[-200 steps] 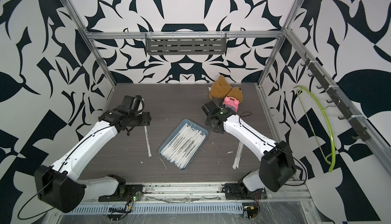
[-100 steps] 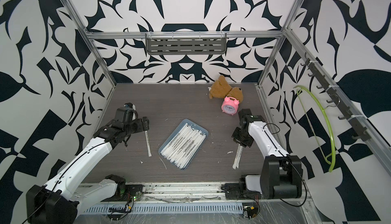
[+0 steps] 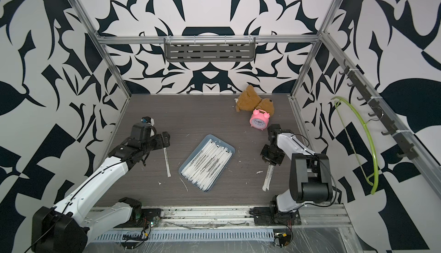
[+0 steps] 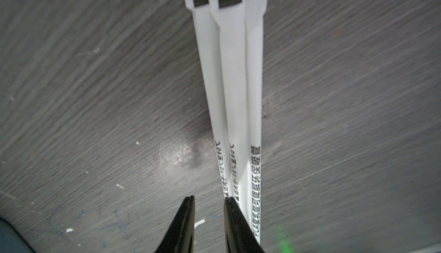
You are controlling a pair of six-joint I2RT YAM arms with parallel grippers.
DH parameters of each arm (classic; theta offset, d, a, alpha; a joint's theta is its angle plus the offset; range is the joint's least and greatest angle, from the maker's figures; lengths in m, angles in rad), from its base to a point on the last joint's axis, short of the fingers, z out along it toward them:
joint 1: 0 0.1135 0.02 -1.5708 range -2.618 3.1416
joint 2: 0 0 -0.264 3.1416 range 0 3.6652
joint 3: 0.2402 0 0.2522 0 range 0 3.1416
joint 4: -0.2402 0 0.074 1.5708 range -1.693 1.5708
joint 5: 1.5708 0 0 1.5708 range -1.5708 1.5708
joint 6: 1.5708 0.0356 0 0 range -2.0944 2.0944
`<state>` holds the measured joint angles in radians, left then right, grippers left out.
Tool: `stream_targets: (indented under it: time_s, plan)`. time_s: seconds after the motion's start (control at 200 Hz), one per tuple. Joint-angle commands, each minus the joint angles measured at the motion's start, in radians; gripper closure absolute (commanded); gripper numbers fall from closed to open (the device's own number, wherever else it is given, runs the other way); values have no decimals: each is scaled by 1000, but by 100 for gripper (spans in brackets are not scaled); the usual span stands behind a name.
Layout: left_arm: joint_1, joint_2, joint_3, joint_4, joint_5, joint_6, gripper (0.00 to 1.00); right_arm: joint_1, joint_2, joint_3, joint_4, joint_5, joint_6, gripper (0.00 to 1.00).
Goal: Put the straws into the storage box
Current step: Pick up the straw from the center of the board.
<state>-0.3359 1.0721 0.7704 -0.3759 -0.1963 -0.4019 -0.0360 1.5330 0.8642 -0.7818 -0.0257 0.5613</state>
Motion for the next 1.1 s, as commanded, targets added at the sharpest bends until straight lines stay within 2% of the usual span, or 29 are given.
stream_targets:
  time_s: [0.0,0.16,0.28,0.495,0.65,1.095]
  plan:
    - [5,19,12,19,32,-1,1,-17,2,-26,36,26,-11,71]
    - [5,46,35,10,49,-3,2,-19,33,-52,71,11,0,71]
    - [5,57,38,4,55,-6,2,-13,34,-64,82,-27,17,76]
    - [5,77,45,-1,82,-17,4,95,-17,-29,53,-54,78,77]
    - [5,88,53,-6,92,-20,5,116,-40,-8,39,-95,85,77]
    - [5,114,51,-5,110,-18,5,-13,-122,-12,-64,-89,-63,67]
